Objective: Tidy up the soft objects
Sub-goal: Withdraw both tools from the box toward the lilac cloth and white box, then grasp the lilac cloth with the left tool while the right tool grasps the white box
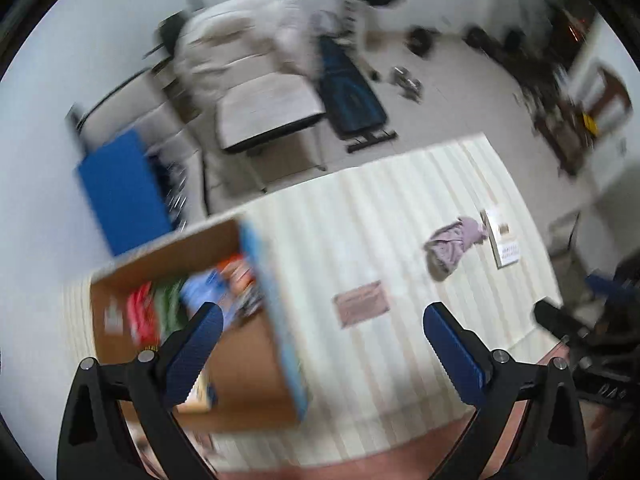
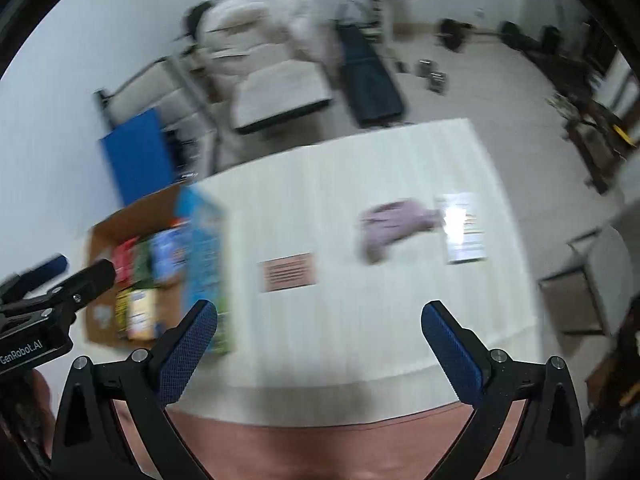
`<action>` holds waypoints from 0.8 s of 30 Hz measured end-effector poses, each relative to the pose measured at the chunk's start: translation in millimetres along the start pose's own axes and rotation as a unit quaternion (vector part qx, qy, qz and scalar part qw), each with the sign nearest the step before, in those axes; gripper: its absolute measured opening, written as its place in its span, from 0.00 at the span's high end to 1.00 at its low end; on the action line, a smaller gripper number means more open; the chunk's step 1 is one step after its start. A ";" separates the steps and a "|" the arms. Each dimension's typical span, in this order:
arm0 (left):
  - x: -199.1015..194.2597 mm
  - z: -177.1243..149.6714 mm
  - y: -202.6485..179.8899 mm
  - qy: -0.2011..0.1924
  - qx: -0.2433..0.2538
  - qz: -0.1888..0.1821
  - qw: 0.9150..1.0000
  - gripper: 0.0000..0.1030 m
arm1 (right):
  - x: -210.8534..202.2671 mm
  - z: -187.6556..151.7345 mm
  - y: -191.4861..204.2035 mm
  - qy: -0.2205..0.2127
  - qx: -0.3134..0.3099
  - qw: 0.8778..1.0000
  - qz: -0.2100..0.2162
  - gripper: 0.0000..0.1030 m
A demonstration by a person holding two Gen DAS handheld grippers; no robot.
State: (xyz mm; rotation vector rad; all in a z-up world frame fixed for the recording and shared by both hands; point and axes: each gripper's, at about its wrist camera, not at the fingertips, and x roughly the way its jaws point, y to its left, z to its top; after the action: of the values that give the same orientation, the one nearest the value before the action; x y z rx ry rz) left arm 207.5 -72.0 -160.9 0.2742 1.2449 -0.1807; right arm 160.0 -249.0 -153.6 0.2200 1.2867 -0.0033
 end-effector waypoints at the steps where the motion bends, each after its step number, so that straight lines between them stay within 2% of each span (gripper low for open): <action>1: 9.7 8.4 -11.2 0.006 0.016 -0.001 1.000 0.00 | 8.2 7.6 -18.8 0.004 0.005 1.000 -0.015 0.00; 5: 75.3 49.3 -75.0 0.067 0.096 -0.023 0.993 0.00 | 51.1 27.7 -94.9 0.040 0.041 0.997 -0.042 0.00; 8: 128.7 70.0 -123.1 0.106 0.147 -0.034 0.983 0.00 | 86.2 32.3 -138.7 0.071 0.062 0.994 -0.047 0.00; 12: 186.4 73.9 -171.6 0.152 0.218 -0.028 0.964 0.00 | 128.6 34.8 -178.0 0.110 0.079 0.990 -0.042 0.00; 16: 224.9 70.7 -198.4 0.190 0.257 -0.026 0.947 0.01 | 154.6 36.1 -189.9 0.132 0.074 0.988 -0.039 0.00; 17: 229.2 69.7 -200.0 0.195 0.257 -0.028 0.946 0.04 | 160.0 37.8 -192.8 0.136 0.073 0.987 -0.038 0.00; 18: 235.0 70.4 -201.7 0.203 0.253 -0.033 0.946 0.15 | 163.4 40.2 -195.1 0.140 0.069 0.987 -0.038 0.00; 19: 239.9 70.6 -200.5 0.213 0.243 -0.033 0.946 0.38 | 170.2 44.1 -197.3 0.143 0.066 0.987 -0.039 0.00; 20: 243.8 71.3 -196.6 0.224 0.228 -0.032 0.947 0.48 | 173.8 46.7 -198.2 0.145 0.064 0.986 -0.041 0.00; 22: 248.4 71.6 -187.4 0.237 0.187 -0.041 0.952 0.53 | 182.5 53.9 -199.3 0.150 0.060 0.986 -0.041 0.00; 24: 251.4 71.7 -166.4 0.252 0.124 -0.035 0.959 0.56 | 191.4 61.7 -200.2 0.152 0.064 0.986 -0.036 0.00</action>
State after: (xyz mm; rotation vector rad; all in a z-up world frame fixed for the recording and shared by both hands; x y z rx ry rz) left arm 303.9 -248.8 -396.4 0.5163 1.7427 -0.3436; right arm 247.8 -432.2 -351.8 0.2908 1.6014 -0.1186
